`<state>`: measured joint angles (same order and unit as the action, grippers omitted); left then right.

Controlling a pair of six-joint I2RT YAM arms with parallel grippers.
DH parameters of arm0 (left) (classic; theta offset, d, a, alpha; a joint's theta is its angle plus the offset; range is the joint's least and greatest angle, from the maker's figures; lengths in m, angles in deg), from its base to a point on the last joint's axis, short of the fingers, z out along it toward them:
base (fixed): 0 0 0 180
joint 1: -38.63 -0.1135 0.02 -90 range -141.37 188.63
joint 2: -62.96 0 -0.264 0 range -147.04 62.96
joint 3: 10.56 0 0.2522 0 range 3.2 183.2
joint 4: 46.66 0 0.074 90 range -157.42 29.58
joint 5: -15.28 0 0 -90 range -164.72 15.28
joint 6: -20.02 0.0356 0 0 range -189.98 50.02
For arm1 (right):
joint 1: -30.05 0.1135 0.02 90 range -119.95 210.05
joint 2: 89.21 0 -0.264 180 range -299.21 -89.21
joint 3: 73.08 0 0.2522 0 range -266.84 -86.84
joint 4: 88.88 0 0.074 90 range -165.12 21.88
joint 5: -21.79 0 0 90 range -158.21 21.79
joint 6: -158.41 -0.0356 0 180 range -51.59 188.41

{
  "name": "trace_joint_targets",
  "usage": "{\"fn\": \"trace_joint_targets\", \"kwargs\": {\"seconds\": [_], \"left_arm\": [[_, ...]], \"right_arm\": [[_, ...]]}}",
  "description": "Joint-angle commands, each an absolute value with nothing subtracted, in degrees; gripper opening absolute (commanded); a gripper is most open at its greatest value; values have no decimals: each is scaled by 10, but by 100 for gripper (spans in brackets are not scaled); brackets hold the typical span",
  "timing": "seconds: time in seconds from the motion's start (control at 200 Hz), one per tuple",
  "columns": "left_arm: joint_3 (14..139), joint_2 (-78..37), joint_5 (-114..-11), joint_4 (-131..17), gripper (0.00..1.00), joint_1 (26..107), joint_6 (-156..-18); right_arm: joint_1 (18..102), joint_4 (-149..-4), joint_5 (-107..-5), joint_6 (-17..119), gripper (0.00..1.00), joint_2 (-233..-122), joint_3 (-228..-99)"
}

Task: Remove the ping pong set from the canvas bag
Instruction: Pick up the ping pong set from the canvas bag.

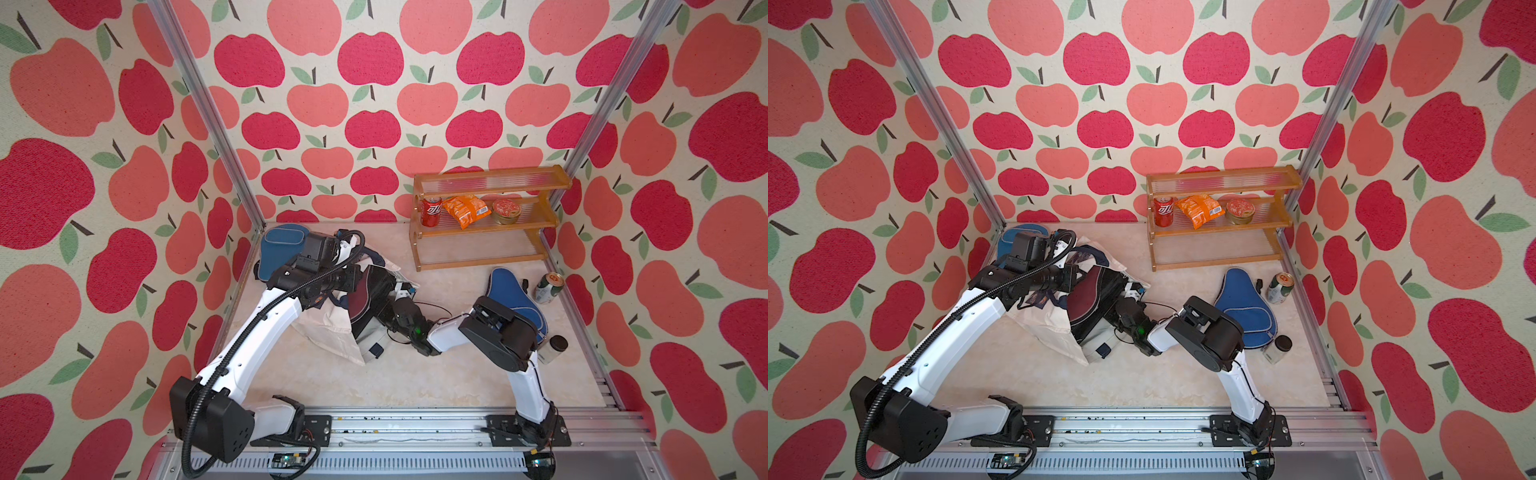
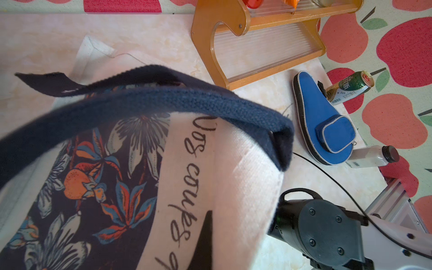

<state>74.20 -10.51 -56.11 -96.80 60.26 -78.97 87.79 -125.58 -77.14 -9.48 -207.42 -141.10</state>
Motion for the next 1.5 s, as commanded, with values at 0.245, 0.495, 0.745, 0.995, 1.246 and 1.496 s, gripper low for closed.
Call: {"fn": "trace_joint_targets", "kwargs": {"seconds": [0.245, 0.495, 0.745, 0.995, 1.246, 1.496], "left_arm": [[773, -86, -517, -932, 0, 572, -822], [783, -90, -467, -896, 0, 527, -902], [758, -88, -398, -845, 0, 456, -977], [722, -82, -373, -812, 0, 435, -998], [715, -81, -365, -803, 0, 425, -1000], [711, -85, -358, -794, 0, 417, -1003]], "right_arm": [[902, -731, -813, 167, 9, -1842, -1581], [904, -448, -873, 316, 9, -1835, -1807], [909, -394, -898, 367, 5, -1860, -1914], [925, -328, -930, 420, 5, -1871, -2022], [932, -294, -966, 445, 4, -1820, -2033], [935, -260, -1060, 445, 4, -1705, -1918]]}}
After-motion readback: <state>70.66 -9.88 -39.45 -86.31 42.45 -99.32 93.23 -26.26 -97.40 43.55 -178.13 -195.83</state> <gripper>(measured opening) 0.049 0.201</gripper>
